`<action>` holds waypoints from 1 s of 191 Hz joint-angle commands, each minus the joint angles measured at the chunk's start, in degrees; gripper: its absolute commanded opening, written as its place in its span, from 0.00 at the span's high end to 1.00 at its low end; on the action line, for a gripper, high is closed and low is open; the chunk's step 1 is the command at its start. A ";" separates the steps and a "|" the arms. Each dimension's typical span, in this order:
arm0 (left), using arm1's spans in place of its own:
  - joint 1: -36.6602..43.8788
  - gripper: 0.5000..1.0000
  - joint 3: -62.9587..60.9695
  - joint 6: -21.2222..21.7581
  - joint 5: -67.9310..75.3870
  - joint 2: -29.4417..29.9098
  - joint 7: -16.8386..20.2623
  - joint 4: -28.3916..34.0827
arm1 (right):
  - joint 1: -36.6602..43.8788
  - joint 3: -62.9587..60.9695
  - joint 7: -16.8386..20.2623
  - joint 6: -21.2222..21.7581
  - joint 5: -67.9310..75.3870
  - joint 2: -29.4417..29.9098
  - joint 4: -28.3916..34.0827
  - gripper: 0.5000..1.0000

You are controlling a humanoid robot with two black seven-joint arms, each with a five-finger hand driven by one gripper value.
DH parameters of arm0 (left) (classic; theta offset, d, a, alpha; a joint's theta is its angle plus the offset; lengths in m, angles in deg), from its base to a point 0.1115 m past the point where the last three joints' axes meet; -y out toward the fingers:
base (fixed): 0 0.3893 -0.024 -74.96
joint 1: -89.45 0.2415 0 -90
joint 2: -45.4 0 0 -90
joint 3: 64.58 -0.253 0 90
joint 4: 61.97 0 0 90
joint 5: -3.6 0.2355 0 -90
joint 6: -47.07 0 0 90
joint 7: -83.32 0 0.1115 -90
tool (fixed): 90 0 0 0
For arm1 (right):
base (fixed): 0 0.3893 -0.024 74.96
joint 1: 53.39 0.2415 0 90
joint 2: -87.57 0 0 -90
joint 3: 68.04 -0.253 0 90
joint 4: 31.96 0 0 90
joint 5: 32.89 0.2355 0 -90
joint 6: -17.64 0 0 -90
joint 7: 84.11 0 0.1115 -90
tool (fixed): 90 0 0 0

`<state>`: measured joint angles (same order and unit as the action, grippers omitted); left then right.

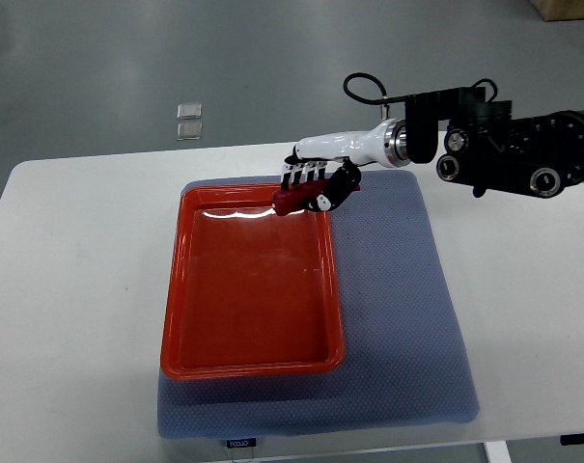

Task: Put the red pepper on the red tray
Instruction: 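Lift the pepper with the right hand and carry it over the tray, then lower the pepper into the tray and open the right hand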

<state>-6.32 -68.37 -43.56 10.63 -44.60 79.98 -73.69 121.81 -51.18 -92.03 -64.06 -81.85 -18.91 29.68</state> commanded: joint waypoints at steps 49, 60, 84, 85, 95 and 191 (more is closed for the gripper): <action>-0.03 0.00 -0.07 -0.07 0.00 0.00 0.00 -0.33 | -3.11 1.24 0.01 -1.01 0.35 16.49 -13.21 1.00; -0.03 0.00 0.02 -0.08 0.08 0.00 0.00 -0.33 | -4.16 2.21 0.01 -1.54 0.26 16.49 -14.00 1.00; -0.03 0.00 0.02 0.01 0.08 0.00 0.00 -0.15 | -6.53 2.74 0.01 -3.47 -0.09 16.49 -14.53 1.00; -0.03 0.00 0.02 0.01 0.08 0.00 0.00 -0.15 | -6.54 2.74 0.01 -3.47 -0.09 16.49 -14.53 1.00; 0.06 0.00 0.02 -0.08 0.08 0.00 0.00 -0.06 | -7.68 2.74 0.01 -3.73 -0.18 16.49 -15.23 1.00; 0.06 0.00 0.02 -0.08 -0.01 0.00 0.00 -0.06 | -12.16 4.76 -0.25 -5.14 -0.44 16.49 -17.51 0.91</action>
<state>-6.26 -68.36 -43.62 10.71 -44.60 79.98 -73.74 110.36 -47.21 -92.08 -69.12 -82.29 -2.42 12.52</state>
